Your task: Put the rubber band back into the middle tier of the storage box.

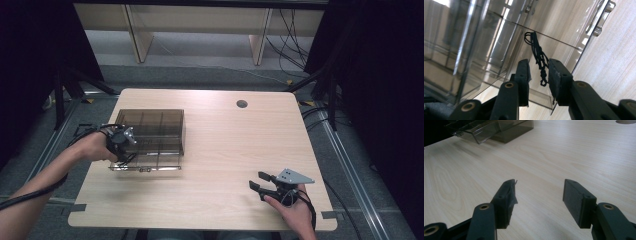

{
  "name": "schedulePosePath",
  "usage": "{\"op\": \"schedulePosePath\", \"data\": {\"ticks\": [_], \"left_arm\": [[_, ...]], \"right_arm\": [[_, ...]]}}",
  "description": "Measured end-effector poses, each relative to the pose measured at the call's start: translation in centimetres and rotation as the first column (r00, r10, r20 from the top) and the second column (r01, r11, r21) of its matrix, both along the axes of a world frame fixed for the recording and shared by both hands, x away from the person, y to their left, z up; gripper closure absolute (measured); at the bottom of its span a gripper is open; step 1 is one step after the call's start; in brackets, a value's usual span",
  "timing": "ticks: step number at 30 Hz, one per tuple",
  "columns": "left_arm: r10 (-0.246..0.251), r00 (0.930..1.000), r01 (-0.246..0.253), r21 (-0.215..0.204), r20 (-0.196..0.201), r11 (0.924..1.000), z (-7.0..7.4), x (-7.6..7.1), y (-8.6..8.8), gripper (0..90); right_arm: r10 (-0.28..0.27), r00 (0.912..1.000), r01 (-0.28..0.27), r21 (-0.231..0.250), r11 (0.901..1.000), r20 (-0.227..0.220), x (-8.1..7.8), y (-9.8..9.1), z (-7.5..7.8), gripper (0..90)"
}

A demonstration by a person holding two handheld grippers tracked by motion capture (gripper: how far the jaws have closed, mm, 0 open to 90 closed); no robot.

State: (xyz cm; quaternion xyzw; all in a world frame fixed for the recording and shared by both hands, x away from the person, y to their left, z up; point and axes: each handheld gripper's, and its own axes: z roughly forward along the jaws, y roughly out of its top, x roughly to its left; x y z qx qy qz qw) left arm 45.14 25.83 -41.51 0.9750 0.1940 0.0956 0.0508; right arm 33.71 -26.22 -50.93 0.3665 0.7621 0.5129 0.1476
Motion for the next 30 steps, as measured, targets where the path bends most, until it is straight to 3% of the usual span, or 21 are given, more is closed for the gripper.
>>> {"op": "schedulePosePath", "data": {"ticks": [5,8,14,15,16,21,25,26,28,29,30], "left_arm": [[0.017,0.9998,-0.017,-0.023,0.008,0.9996,0.6,-0.3,0.2,66.4],[0.03,0.9995,-0.03,-0.042,0.01,0.9987,0.8,-0.6,0.2,65.5],[0.052,0.9984,-0.05,-0.073,0.022,0.9961,1.0,-1.4,0.0,63.6],[0.045,0.9984,-0.042,-0.071,0.033,0.9966,1.1,-1.5,0.1,63.1],[0.059,0.9977,-0.056,-0.084,0.033,0.9949,1.1,-1.7,0.1,62.8],[0.088,0.9956,-0.083,-0.108,0.034,0.9906,1.3,-2.3,0.3,61.3],[0.08,0.995,-0.072,-0.123,0.059,0.9897,1.4,-2.5,0.5,60.1],[0.084,0.9944,-0.075,-0.135,0.063,0.9879,1.5,-2.6,0.7,59.7],[0.112,0.9927,-0.105,-0.142,0.045,0.9842,1.4,-3.0,0.7,59.1],[0.089,0.9939,-0.079,-0.144,0.064,0.9863,1.4,-2.9,0.8,58.9],[0.106,0.9927,-0.096,-0.157,0.058,0.983,1.4,-3.1,0.9,58.6]], "right_arm": [[0.003,1.0,-0.003,0.001,1.0,0.005,0.0,-0.1,0.0,44.3],[0.005,0.9998,-0.005,0.017,0.9999,-0.017,0.0,0.1,0.0,44.3],[-0.002,1.0,0.002,-0.004,1.0,0.007,0.0,0.0,-0.1,44.3],[-0.008,0.9998,0.008,0.007,0.9999,-0.016,0.0,0.1,-0.1,44.3],[-0.011,0.9999,0.011,-0.009,0.9999,-0.005,0.0,0.0,-0.1,44.3],[0.004,1.0,-0.004,-0.002,1.0,-0.002,0.0,0.0,0.0,44.3],[-0.003,1.0,0.003,-0.006,1.0,0.005,0.0,0.0,-0.1,44.3],[-0.002,0.9999,0.002,0.007,1.0,-0.016,-0.1,0.0,0.0,44.3],[0.005,0.9999,-0.005,-0.001,1.0,-0.012,-0.1,-0.1,0.1,44.3],[0.008,0.9997,-0.007,0.014,0.9999,-0.023,-0.1,0.0,0.0,44.3],[0.007,0.9999,-0.007,0.02,0.9998,-0.012,0.0,0.0,0.0,44.3]]}}
